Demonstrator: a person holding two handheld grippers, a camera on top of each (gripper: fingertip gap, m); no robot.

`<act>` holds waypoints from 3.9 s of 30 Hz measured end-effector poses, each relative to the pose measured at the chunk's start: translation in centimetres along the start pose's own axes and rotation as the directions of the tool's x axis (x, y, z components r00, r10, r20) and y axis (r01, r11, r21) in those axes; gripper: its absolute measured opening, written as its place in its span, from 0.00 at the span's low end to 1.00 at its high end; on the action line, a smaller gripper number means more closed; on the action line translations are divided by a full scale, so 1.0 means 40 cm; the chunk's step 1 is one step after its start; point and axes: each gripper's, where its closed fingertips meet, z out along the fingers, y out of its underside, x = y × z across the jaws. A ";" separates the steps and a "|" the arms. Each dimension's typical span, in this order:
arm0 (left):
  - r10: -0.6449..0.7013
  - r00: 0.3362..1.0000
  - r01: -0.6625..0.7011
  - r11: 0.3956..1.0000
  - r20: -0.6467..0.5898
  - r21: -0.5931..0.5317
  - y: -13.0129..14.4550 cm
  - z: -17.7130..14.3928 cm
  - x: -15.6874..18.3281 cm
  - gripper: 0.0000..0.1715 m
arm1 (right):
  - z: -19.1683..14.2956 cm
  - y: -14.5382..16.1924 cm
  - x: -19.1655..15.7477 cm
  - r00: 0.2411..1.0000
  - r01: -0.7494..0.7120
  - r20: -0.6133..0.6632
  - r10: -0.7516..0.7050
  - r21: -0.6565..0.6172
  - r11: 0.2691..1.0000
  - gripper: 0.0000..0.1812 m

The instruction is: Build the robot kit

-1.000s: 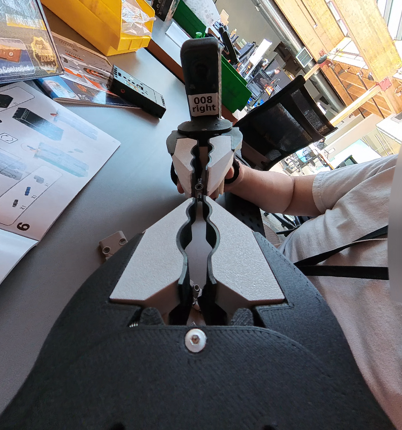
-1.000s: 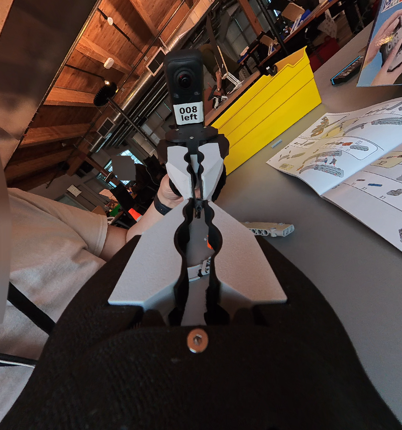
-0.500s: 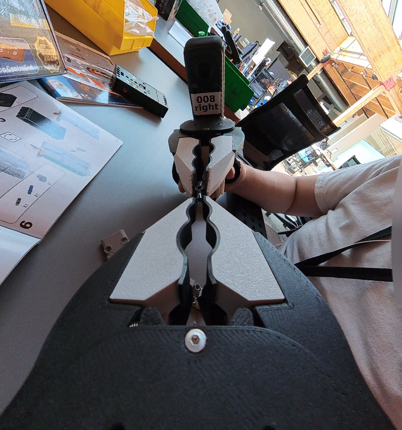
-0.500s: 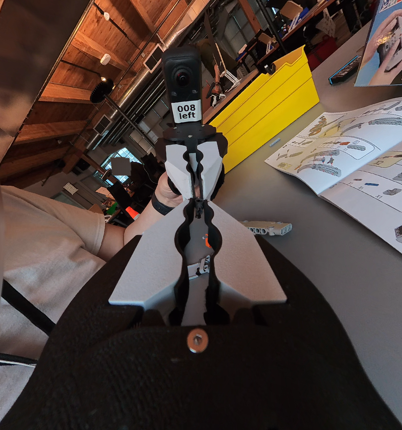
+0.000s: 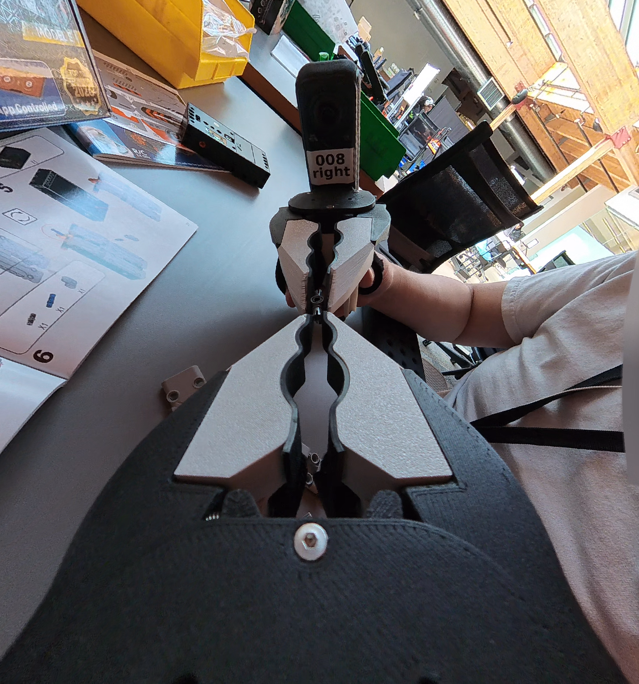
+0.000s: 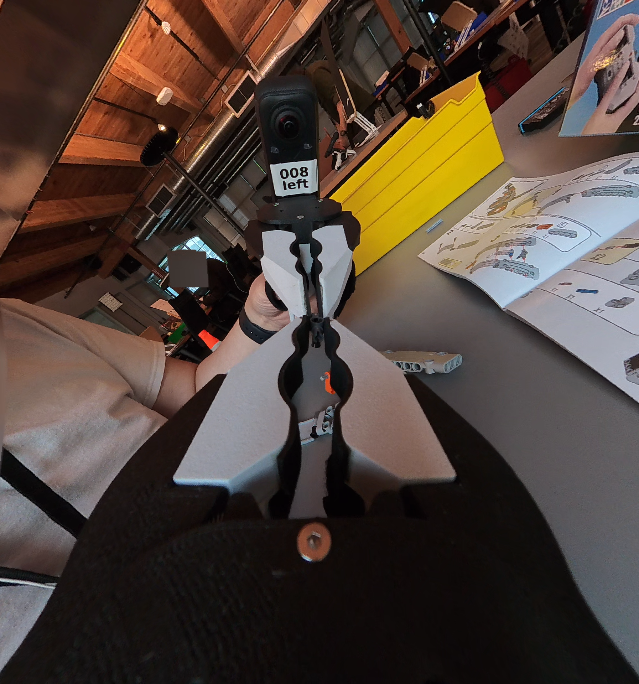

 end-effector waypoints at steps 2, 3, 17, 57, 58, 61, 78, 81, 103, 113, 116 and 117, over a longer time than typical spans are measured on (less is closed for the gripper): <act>-0.001 1.000 0.001 1.000 0.001 0.000 0.000 0.000 -0.001 0.01 | 0.000 -0.001 0.001 1.000 -0.001 -0.001 0.001 0.003 1.000 0.02; -0.001 1.000 0.001 1.000 0.001 0.000 0.000 0.000 -0.001 0.01 | 0.000 0.000 0.001 1.000 -0.003 -0.001 0.003 0.003 1.000 0.03; -0.015 0.975 0.021 1.000 0.221 -0.022 0.016 -0.068 -0.100 0.17 | -0.012 0.011 0.024 0.995 0.051 -0.085 -0.054 -0.044 0.998 0.03; -0.168 0.883 0.303 0.918 0.439 -0.256 0.149 -0.009 -0.163 0.14 | -0.003 0.074 0.110 0.804 0.381 -0.329 -0.496 -0.356 0.853 0.03; -0.173 0.886 0.296 0.926 0.431 -0.236 0.141 -0.010 -0.162 0.14 | -0.001 0.074 0.111 0.792 0.397 -0.328 -0.514 -0.363 0.843 0.03; -0.162 0.897 0.256 0.948 0.412 -0.186 0.117 -0.013 -0.158 0.14 | 0.004 0.078 0.109 0.794 0.401 -0.319 -0.518 -0.365 0.840 0.03; -0.048 0.905 0.151 0.965 0.422 -0.215 0.111 0.003 -0.147 0.14 | 0.001 0.073 0.124 0.793 0.382 -0.346 -0.501 -0.359 0.852 0.03; -0.004 0.889 0.120 0.967 0.457 -0.225 0.106 0.003 -0.150 0.14 | 0.000 0.068 0.128 0.793 0.368 -0.367 -0.486 -0.348 0.862 0.03; 0.073 0.800 0.060 0.978 0.596 -0.202 0.096 -0.004 -0.173 0.14 | 0.005 0.060 0.151 0.501 0.491 -0.486 -0.716 -0.522 0.698 0.03; 0.142 0.778 0.017 0.969 0.612 -0.247 0.097 -0.007 -0.171 0.14 | 0.010 0.065 0.154 0.525 0.476 -0.476 -0.705 -0.522 0.708 0.03; 0.148 0.778 0.030 0.962 0.610 -0.272 0.110 -0.006 -0.177 0.14 | 0.011 0.078 0.161 0.535 0.476 -0.448 -0.716 -0.541 0.694 0.03; 0.133 0.784 0.043 0.963 0.606 -0.268 0.114 -0.004 -0.180 0.14 | 0.011 0.080 0.164 0.553 0.469 -0.447 -0.703 -0.530 0.707 0.03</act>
